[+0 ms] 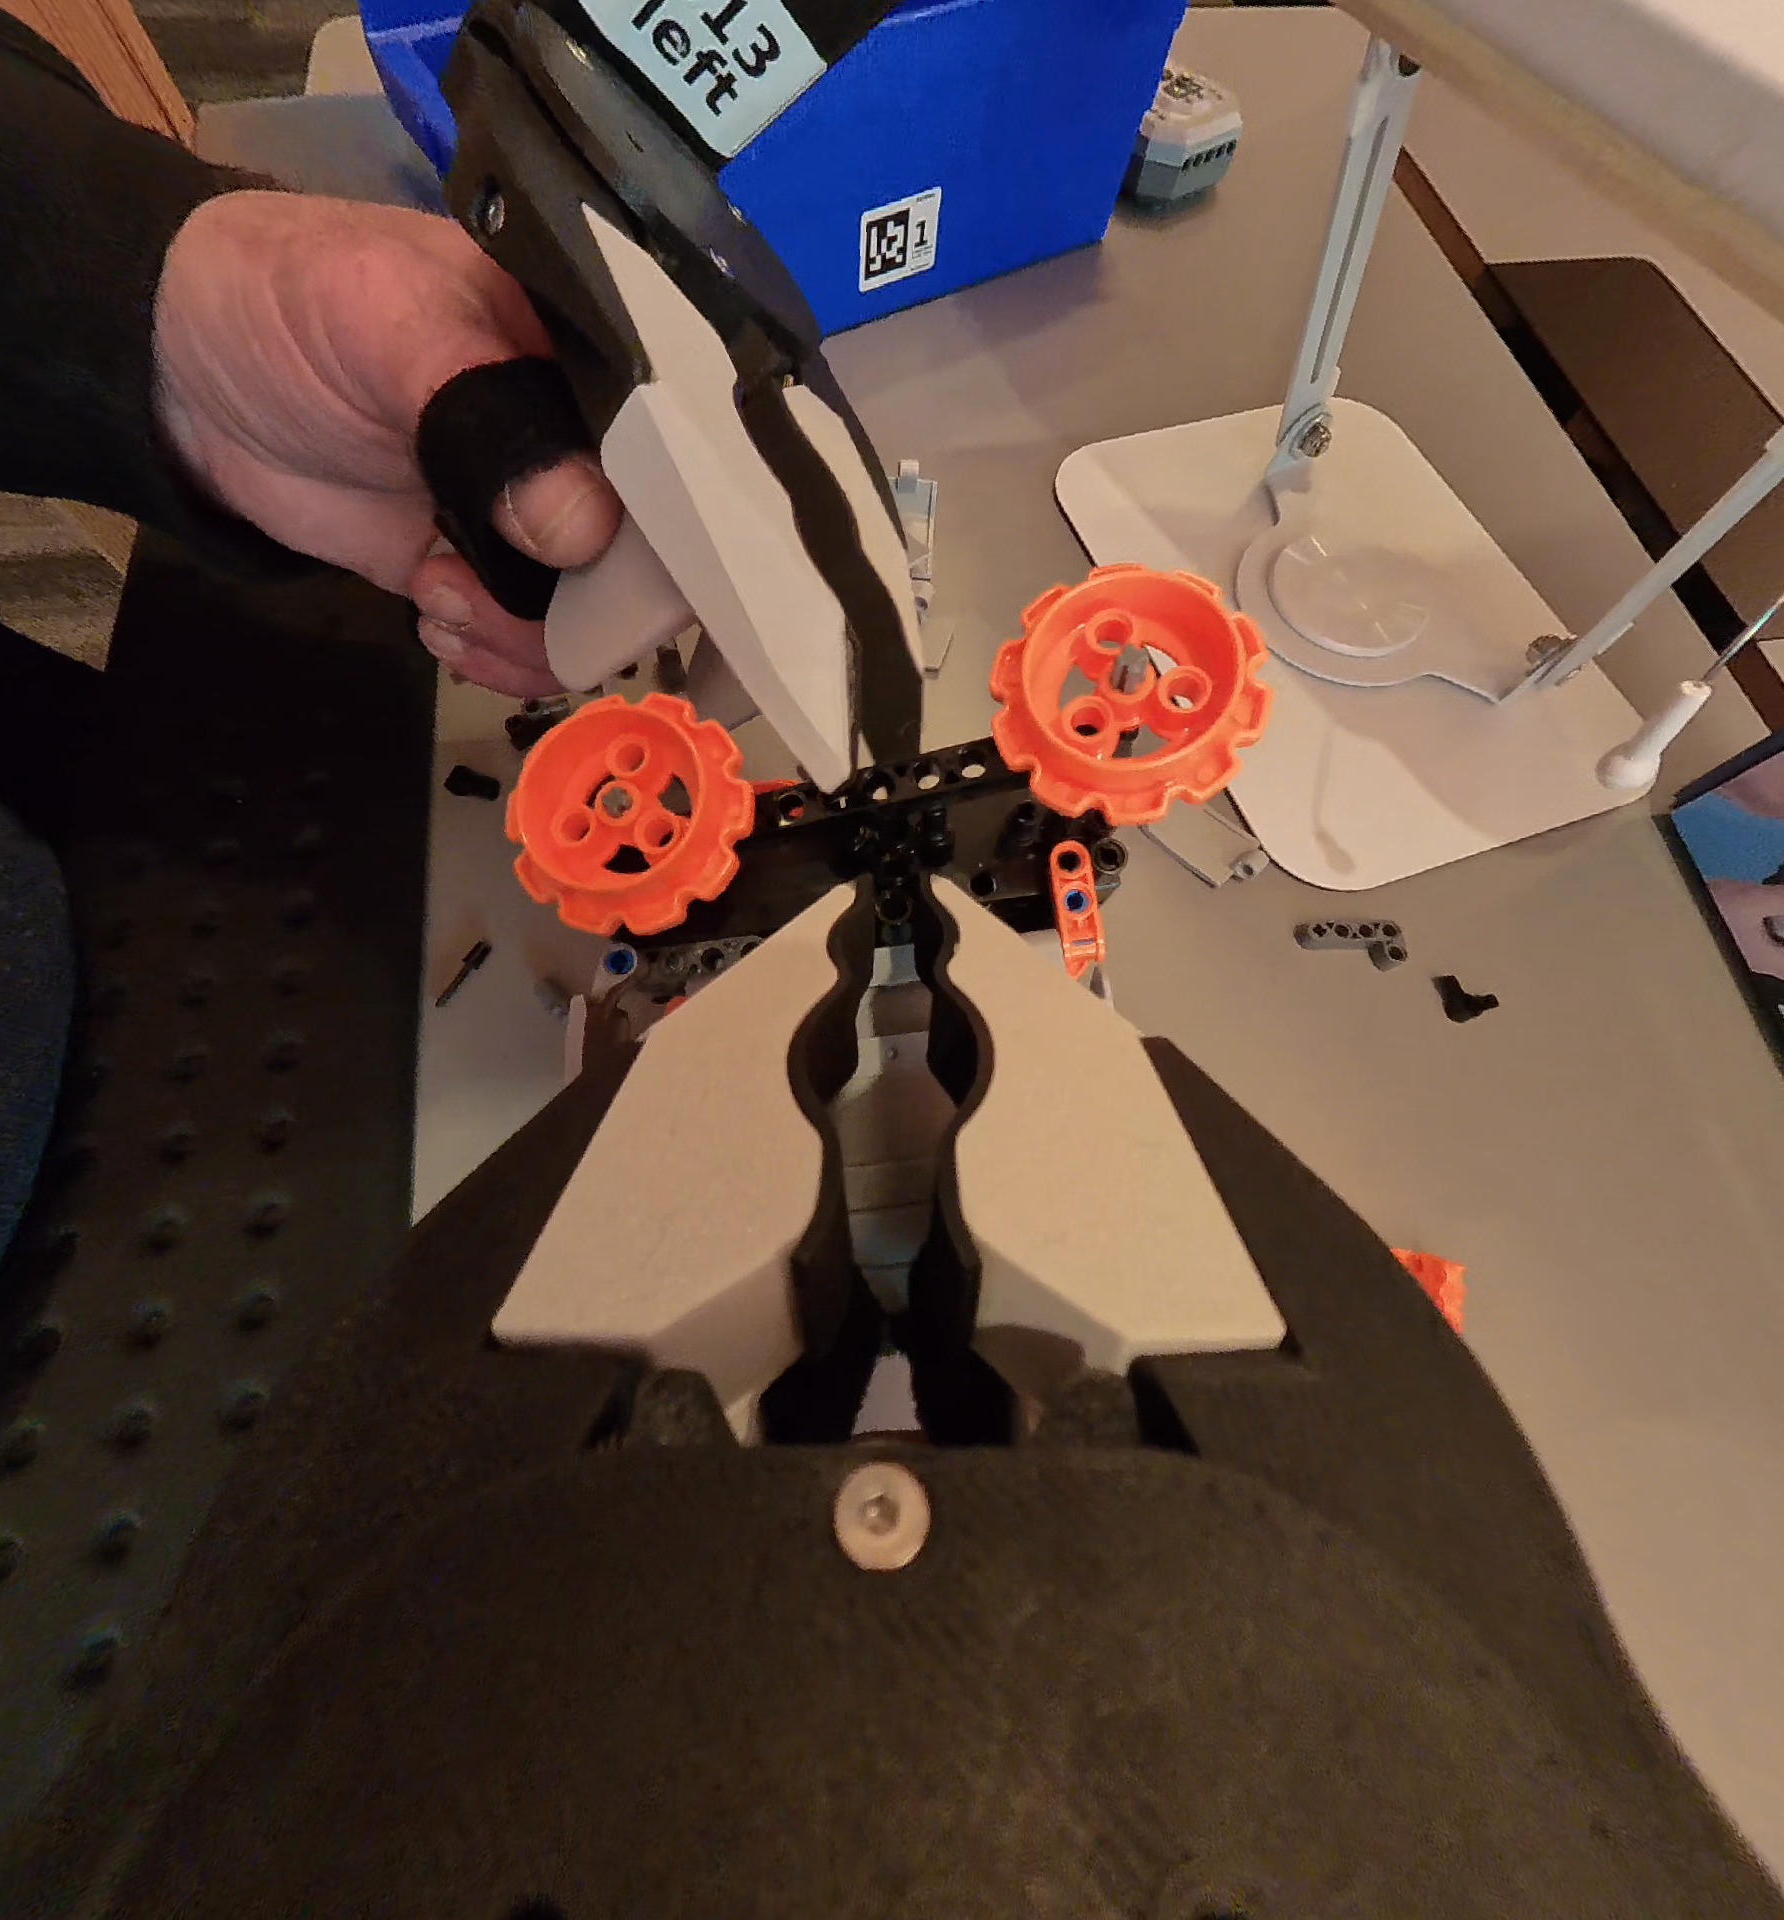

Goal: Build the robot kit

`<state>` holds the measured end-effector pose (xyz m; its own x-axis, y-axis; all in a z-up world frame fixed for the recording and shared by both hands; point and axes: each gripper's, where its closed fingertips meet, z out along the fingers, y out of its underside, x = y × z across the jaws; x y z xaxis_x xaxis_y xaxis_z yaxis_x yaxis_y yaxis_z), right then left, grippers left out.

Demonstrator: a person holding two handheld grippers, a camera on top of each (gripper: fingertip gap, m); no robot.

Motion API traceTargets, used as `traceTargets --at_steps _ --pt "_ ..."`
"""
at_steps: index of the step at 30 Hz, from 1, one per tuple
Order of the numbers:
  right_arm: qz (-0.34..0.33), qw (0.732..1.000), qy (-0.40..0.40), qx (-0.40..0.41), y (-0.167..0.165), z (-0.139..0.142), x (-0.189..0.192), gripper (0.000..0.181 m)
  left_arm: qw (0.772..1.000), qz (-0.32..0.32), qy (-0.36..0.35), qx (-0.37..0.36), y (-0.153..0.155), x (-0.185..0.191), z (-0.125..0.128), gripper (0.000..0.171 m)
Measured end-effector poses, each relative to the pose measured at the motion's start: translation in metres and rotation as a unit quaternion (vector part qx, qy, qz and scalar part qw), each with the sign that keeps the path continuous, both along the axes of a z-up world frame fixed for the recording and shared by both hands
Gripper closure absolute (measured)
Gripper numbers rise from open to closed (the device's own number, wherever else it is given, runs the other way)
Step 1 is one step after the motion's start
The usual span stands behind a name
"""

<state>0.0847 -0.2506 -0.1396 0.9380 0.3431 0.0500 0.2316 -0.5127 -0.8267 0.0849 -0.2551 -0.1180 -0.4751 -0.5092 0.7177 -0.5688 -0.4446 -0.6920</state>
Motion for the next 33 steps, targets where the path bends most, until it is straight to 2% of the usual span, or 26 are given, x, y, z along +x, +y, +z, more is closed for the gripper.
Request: traceTargets --at_steps 6,11,26,33 --pt "0.013 1.000 0.001 -0.002 0.002 0.000 -0.002 0.177 1.000 0.013 0.014 0.015 0.009 0.001 -0.004 0.139" --pt "0.025 1.000 0.003 -0.006 0.003 0.000 -0.005 0.177 1.000 -0.001 0.012 0.016 0.007 0.000 -0.006 0.149" --pt "0.059 0.998 0.005 -0.028 0.005 -0.002 -0.012 0.177 0.997 -0.033 -0.027 0.069 0.005 -0.003 -0.003 0.148" --pt "0.072 0.997 0.007 -0.016 0.004 -0.001 -0.015 0.177 0.997 -0.040 -0.016 0.069 0.005 -0.006 -0.006 0.149"
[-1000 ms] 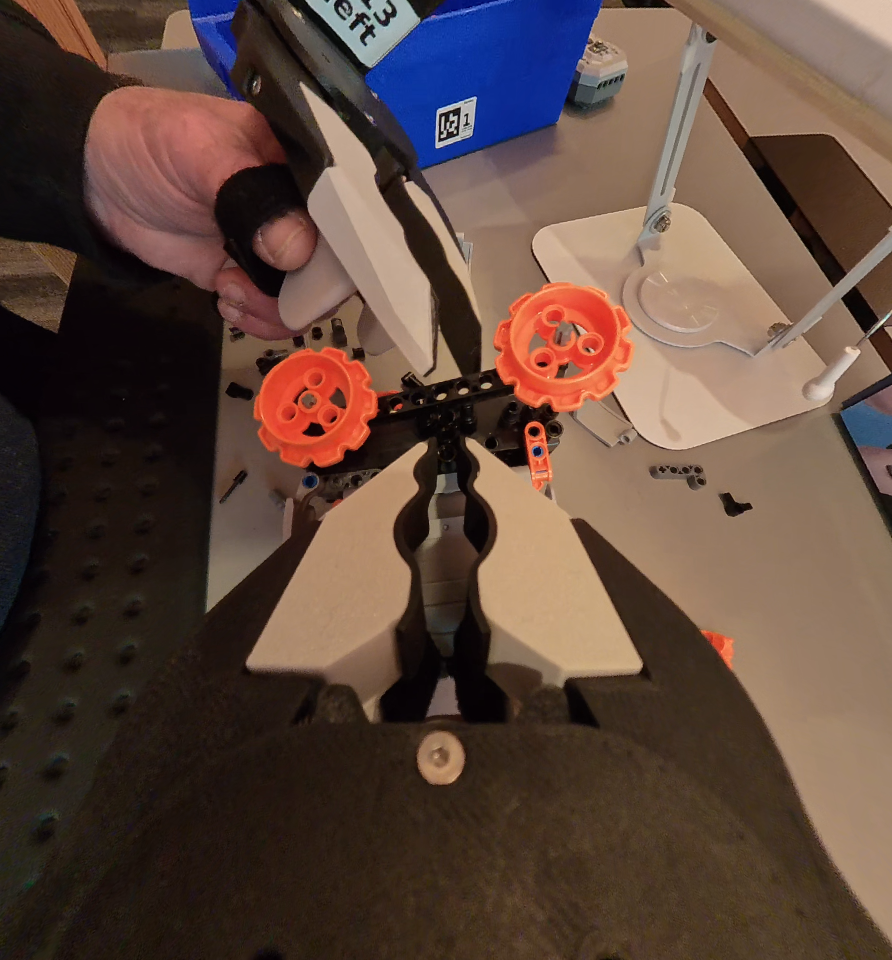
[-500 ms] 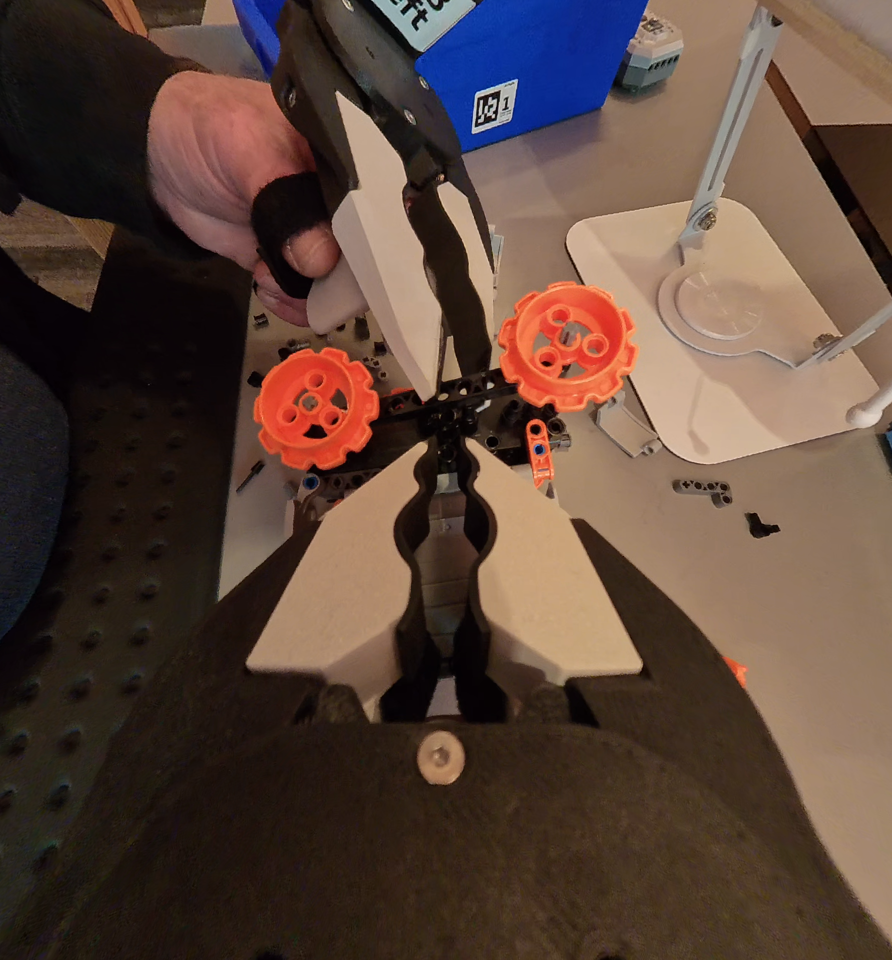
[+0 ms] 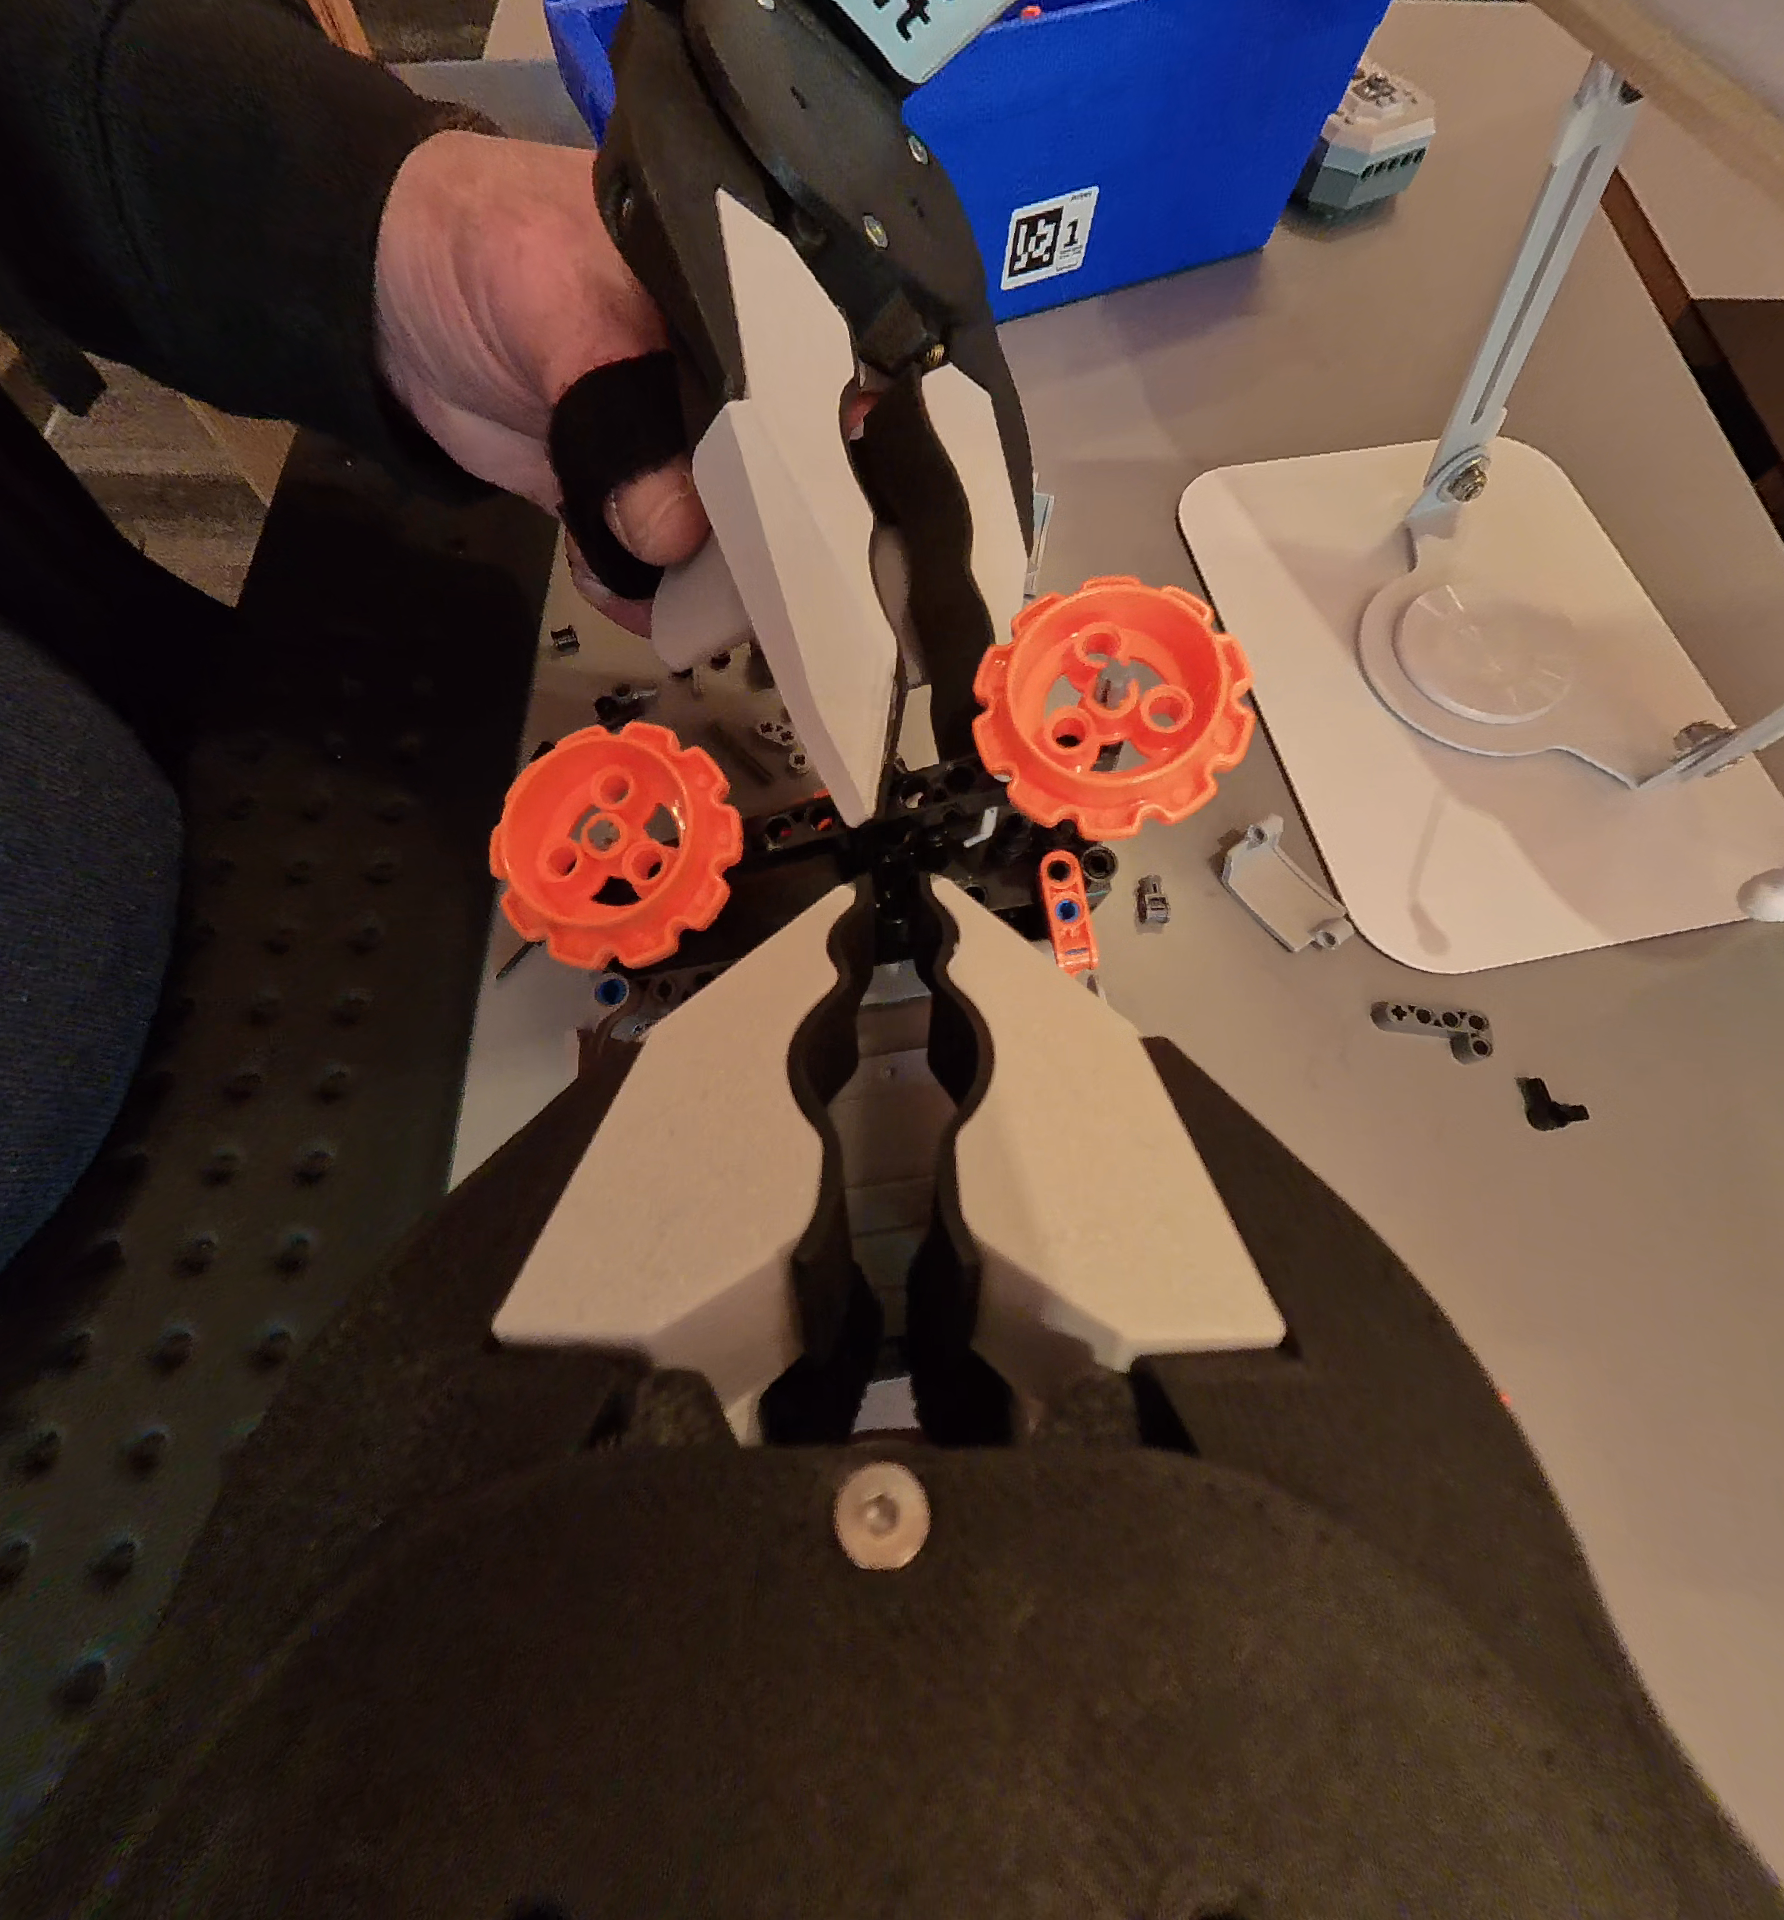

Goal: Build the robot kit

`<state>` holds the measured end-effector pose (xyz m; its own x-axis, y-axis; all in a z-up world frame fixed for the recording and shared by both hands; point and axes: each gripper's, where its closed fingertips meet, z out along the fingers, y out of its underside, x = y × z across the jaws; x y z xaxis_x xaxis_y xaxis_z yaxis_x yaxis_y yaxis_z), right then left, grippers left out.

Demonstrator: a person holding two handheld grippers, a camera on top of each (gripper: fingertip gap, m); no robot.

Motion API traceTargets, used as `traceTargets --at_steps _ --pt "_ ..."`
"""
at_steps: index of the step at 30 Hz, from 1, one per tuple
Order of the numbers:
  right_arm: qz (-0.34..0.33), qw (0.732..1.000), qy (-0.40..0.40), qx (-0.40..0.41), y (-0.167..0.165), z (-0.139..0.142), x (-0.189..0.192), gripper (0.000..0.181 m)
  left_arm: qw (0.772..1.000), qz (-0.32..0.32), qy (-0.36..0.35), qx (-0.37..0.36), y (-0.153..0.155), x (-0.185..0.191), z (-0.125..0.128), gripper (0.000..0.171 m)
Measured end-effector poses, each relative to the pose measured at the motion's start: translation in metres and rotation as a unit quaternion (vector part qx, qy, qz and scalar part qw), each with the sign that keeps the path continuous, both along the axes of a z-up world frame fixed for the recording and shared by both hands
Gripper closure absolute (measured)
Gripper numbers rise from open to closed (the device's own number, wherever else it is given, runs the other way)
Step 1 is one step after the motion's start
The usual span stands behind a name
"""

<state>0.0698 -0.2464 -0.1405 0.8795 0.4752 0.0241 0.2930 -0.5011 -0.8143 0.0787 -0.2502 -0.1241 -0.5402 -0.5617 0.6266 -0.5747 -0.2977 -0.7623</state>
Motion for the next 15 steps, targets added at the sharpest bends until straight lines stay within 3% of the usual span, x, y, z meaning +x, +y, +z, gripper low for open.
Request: traceTargets --at_steps 9,15 --pt "0.013 1.000 0.003 0.013 -0.003 0.002 -0.002 0.177 1.000 -0.008 0.026 -0.008 -0.001 -0.007 -0.003 0.139" --pt "0.044 0.999 -0.001 0.008 -0.008 0.000 -0.008 0.177 0.999 -0.014 0.033 -0.010 -0.006 -0.011 -0.004 0.142"
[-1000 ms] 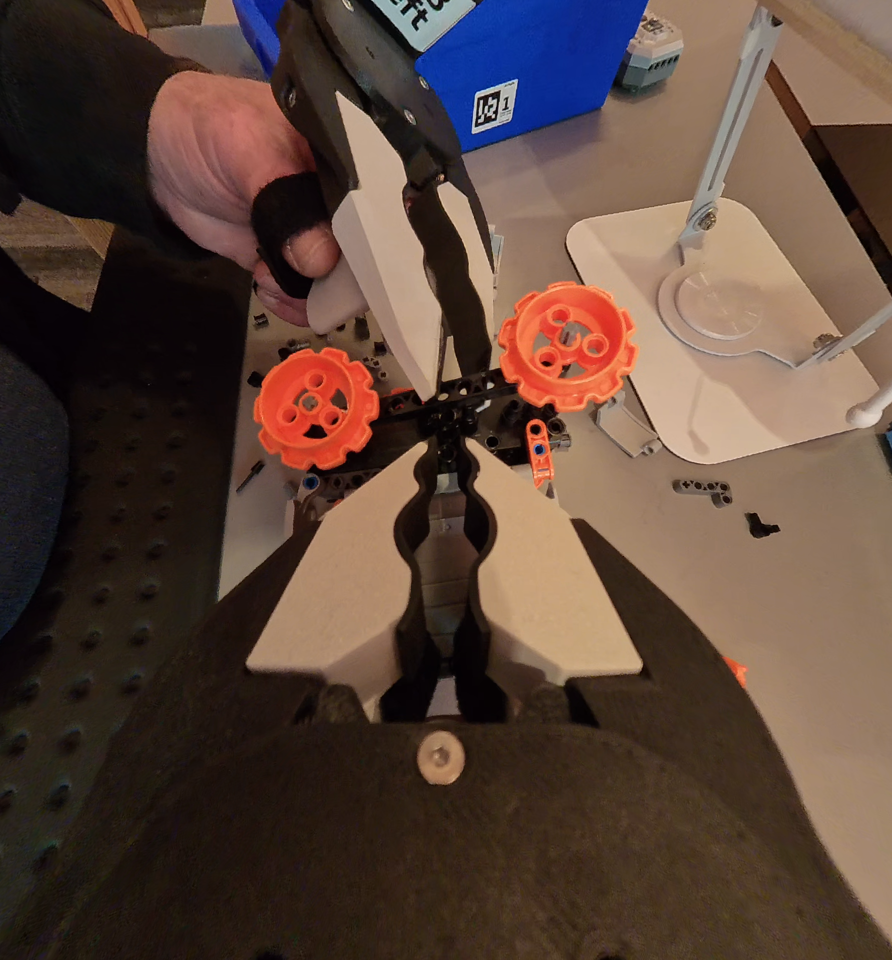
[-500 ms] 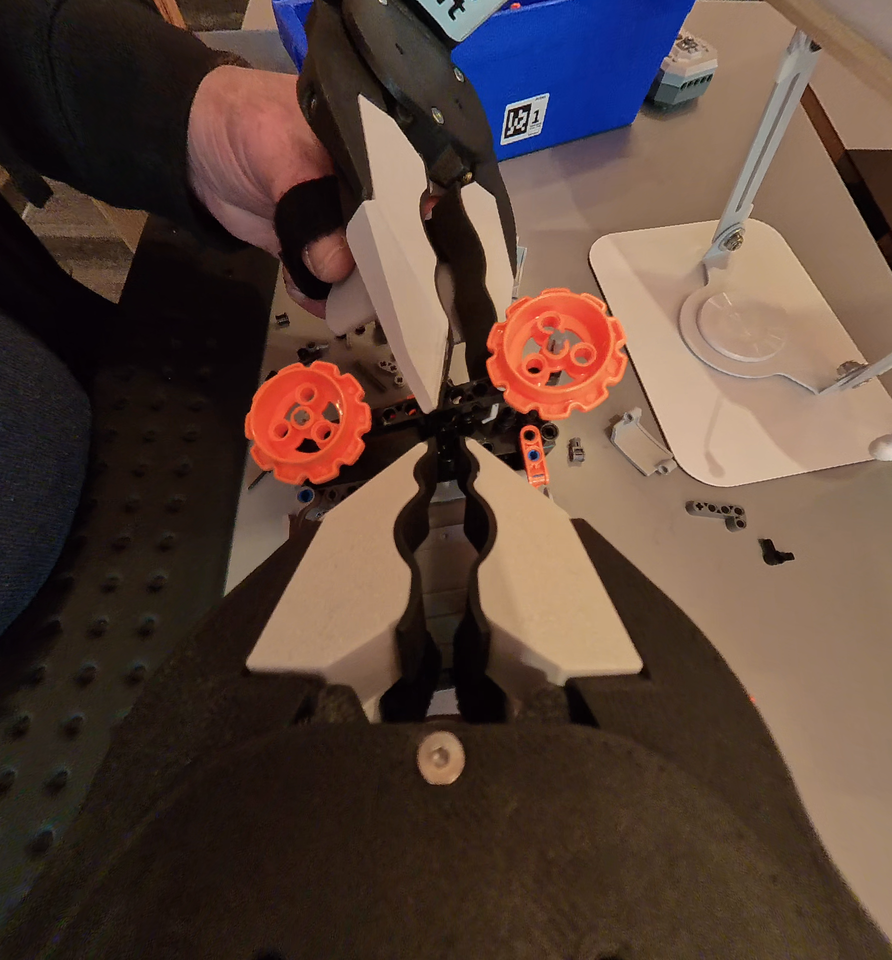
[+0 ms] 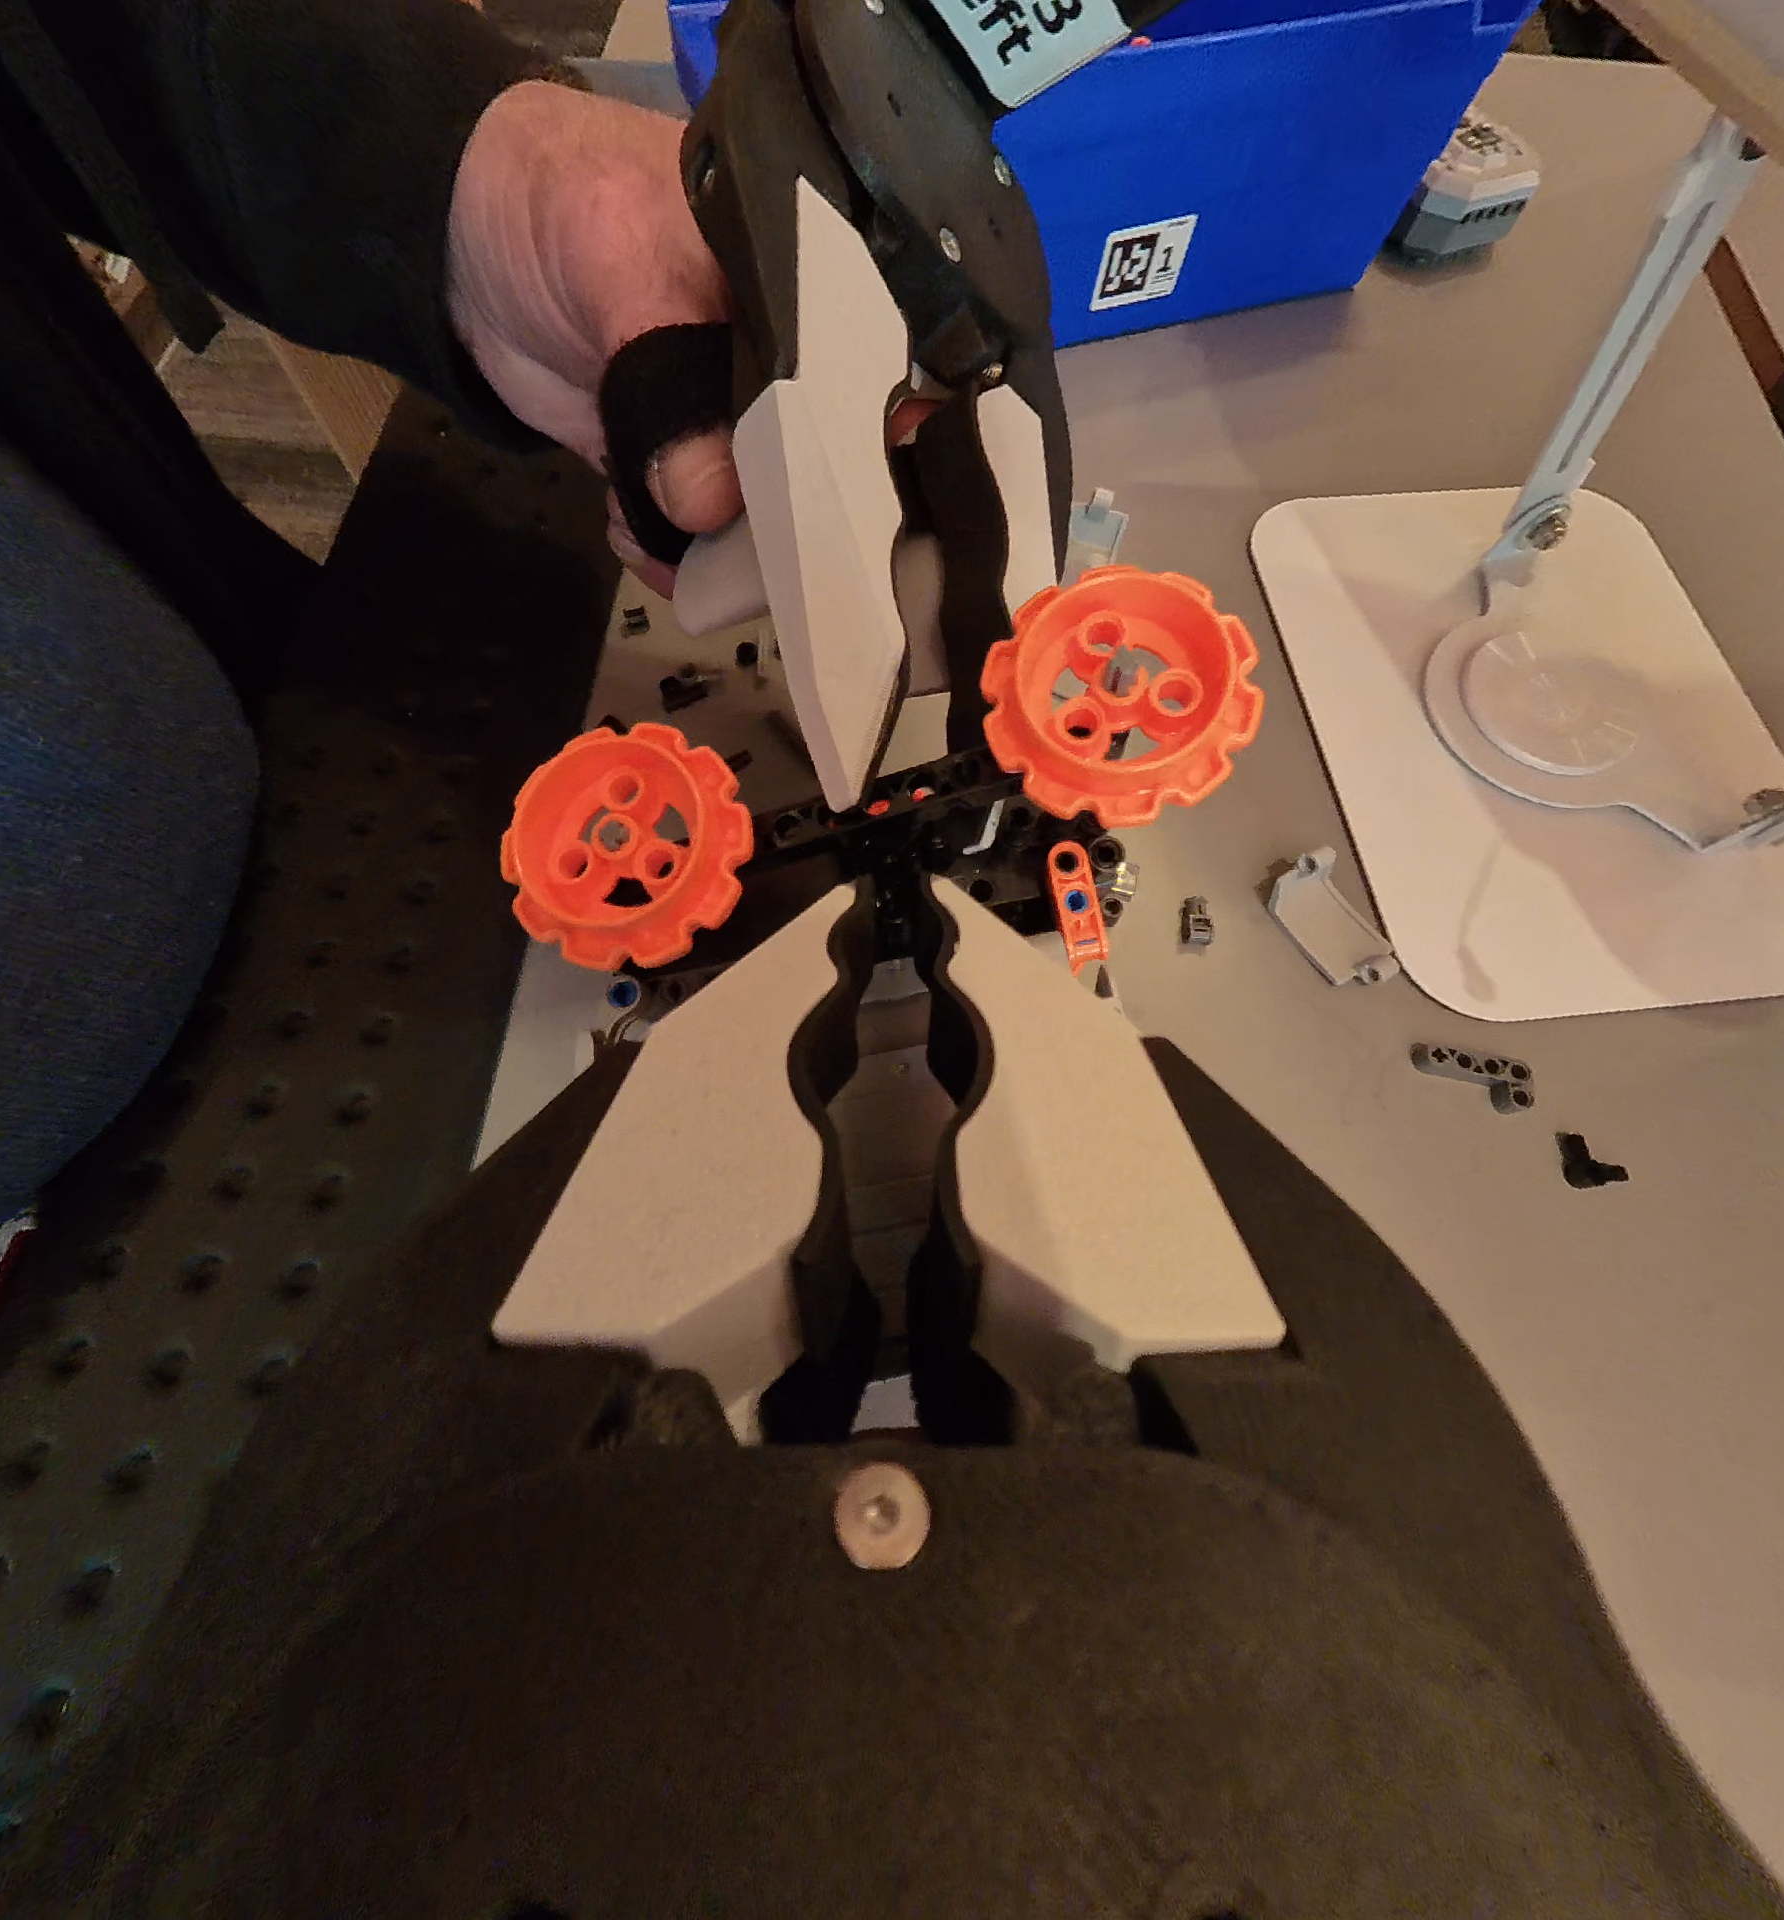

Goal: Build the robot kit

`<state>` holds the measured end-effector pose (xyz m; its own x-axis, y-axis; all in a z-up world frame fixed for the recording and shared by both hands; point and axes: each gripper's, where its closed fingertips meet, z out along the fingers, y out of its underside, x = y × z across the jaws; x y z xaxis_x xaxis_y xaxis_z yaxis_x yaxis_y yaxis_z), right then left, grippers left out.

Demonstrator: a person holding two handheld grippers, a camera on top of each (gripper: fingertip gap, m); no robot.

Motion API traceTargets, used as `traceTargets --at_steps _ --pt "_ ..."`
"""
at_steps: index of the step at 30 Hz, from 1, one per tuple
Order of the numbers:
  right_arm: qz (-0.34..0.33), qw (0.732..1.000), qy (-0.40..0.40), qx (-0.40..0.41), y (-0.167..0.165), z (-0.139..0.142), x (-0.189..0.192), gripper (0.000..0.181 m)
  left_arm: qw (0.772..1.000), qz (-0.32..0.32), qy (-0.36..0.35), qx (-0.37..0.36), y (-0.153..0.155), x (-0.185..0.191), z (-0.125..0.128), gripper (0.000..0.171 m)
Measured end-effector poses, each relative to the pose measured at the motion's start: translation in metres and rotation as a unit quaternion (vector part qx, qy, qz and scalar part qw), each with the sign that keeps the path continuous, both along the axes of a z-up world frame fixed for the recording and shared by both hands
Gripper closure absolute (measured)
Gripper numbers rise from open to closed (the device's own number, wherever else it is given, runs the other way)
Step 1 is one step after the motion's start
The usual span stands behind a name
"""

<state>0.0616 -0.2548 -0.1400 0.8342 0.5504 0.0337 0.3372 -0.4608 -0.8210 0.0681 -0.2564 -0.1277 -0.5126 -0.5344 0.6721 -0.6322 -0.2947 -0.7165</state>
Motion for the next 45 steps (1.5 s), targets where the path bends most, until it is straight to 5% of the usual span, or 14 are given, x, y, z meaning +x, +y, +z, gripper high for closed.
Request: traceTargets --at_steps 25,31,39,45 --pt "0.079 0.997 0.022 -0.017 -0.010 0.001 -0.014 0.177 0.999 0.000 0.038 -0.037 -0.010 -0.012 0.000 0.147" --pt "0.102 0.993 0.039 -0.034 -0.011 0.001 -0.013 0.177 0.998 -0.008 0.006 -0.059 -0.012 -0.018 0.006 0.131" --pt "0.124 0.989 0.062 -0.045 -0.013 0.004 -0.012 0.177 0.993 0.014 -0.085 0.079 -0.014 -0.025 -0.007 0.144" --pt "0.141 0.986 0.067 -0.058 -0.018 0.003 -0.013 0.177 0.965 0.040 -0.151 0.210 -0.018 -0.020 -0.013 0.134"
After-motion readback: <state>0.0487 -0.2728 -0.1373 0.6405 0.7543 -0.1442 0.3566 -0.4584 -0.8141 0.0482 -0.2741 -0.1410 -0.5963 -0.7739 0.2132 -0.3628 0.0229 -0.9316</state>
